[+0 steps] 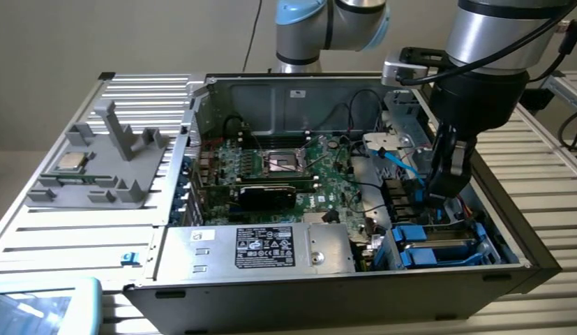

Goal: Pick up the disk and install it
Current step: 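Insert the first disk wire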

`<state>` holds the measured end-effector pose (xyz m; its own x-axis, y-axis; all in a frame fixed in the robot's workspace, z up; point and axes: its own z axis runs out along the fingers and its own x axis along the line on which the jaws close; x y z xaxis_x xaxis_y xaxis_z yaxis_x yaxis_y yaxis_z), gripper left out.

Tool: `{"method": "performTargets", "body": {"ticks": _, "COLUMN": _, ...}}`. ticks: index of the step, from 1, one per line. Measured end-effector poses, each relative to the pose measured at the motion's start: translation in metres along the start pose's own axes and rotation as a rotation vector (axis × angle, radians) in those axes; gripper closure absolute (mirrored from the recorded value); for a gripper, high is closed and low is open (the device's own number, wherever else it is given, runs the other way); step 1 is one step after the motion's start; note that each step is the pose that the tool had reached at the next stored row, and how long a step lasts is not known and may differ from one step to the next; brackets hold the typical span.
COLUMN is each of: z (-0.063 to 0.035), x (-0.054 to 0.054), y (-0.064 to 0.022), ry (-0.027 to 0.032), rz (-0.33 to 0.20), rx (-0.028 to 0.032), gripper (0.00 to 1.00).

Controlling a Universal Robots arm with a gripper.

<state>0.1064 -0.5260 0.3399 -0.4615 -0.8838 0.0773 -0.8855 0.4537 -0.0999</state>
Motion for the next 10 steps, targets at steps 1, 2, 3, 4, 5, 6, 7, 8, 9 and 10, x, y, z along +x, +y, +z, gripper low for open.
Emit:
{"method": "performTargets", "body": {"ticks": 1, "z": 0.0, "x": 0.0, "y": 0.0, "ry": 0.0, "rz": 0.0, "rx": 0.0, "gripper": 0.64}}
{"method": "performTargets", "body": {"ticks": 2, "z": 0.0, "x": 0.0, "y": 0.0, "ry": -0.0001, "rz": 0.0, "rx": 0.0, "gripper": 0.64}}
{"method": "performTargets", "body": {"ticks": 3, "z": 0.0, "x": 0.0, "y": 0.0, "ry": -0.0001, "rz": 0.0, "rx": -0.0001, "gripper": 0.64}}
{"method": "performTargets", "body": {"ticks": 4, "z": 0.0, "x": 0.0, "y": 0.0, "ry": 0.0, "rz": 0.0, "rx": 0.0, "gripper": 0.64}}
{"method": "performTargets", "body": {"ticks": 5, "z": 0.0, "x": 0.0, "y": 0.0, "ry": 0.0, "rz": 0.0, "rx": 0.0, "gripper": 0.64}}
{"method": "performTargets", "body": {"ticks": 6, "z": 0.0, "x": 0.0, "y": 0.0, "ry": 0.0, "rz": 0.0, "rx": 0.0, "gripper": 0.64}}
{"method": "performTargets", "body": {"ticks": 7, "z": 0.0, "x": 0.0, "y": 0.0, "ry": -0.0001, "rz": 0.0, "rx": -0.0001, "gripper": 0.64}}
{"method": "performTargets", "body": {"ticks": 8, "z": 0.0, "x": 0.0, "y": 0.0, "ry": 0.0, "rz": 0.0, "rx": 0.0, "gripper": 0.64}}
{"method": "performTargets", "body": {"ticks": 9, "z": 0.0, "x": 0.0, "y": 0.0, "ry": -0.0001, "rz": 0.0, "rx": -0.0001, "gripper": 0.64}}
{"method": "performTargets", "body": {"ticks": 10, "z": 0.0, "x": 0.0, "y": 0.0, "ry": 0.0, "rz": 0.0, "rx": 0.0, "gripper": 0.64}}
